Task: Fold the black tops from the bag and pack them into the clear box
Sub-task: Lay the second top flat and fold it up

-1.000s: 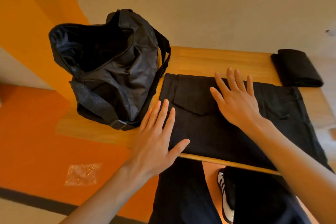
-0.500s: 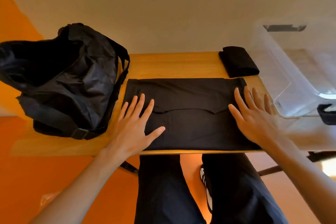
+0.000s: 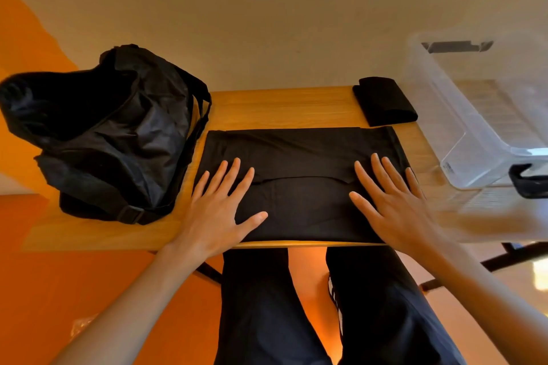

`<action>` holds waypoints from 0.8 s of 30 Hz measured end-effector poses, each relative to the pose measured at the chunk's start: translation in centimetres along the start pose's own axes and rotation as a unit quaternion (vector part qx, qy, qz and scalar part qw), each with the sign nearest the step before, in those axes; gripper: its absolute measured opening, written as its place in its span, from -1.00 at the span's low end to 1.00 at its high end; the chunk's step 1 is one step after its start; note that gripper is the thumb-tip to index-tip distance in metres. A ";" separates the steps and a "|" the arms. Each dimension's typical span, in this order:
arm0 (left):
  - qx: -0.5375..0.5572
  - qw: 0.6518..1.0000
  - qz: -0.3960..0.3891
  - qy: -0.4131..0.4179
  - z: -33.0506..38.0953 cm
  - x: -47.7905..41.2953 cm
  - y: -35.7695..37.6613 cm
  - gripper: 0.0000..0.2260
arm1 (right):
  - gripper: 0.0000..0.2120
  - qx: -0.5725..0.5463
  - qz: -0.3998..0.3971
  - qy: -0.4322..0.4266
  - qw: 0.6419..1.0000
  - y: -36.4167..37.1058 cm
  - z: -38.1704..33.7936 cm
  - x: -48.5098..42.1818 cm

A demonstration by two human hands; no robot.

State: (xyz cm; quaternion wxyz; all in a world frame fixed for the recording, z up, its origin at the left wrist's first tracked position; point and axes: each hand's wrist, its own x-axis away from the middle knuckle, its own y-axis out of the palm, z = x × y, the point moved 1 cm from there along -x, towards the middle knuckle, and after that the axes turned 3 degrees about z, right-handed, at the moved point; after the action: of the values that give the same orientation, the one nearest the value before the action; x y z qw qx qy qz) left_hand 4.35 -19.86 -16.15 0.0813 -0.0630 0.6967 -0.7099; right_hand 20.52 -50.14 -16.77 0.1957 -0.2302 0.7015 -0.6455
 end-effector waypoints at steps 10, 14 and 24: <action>0.046 0.999 -0.003 -0.009 0.8 -1.2 -1.2 -0.09 | -0.29 -0.002 0.032 -0.003 0.999 -1.2 -4.0 -1.5; 0.072 0.997 0.010 0.005 1.7 -4.7 -1.5 -0.14 | -0.30 -0.026 0.030 0.004 0.999 -1.3 -4.8 -4.8; 0.007 0.998 -0.047 -0.039 -1.9 -9.1 -0.4 -0.12 | -0.26 -0.019 -0.031 0.035 0.999 -1.0 -2.4 -10.6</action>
State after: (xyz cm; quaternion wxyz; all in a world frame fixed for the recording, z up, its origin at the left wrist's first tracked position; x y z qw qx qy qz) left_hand 12.83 -16.16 -15.58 0.0758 -0.1227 0.6841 -0.7150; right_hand 27.88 -42.09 -15.81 0.1468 -0.2323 0.7126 -0.6455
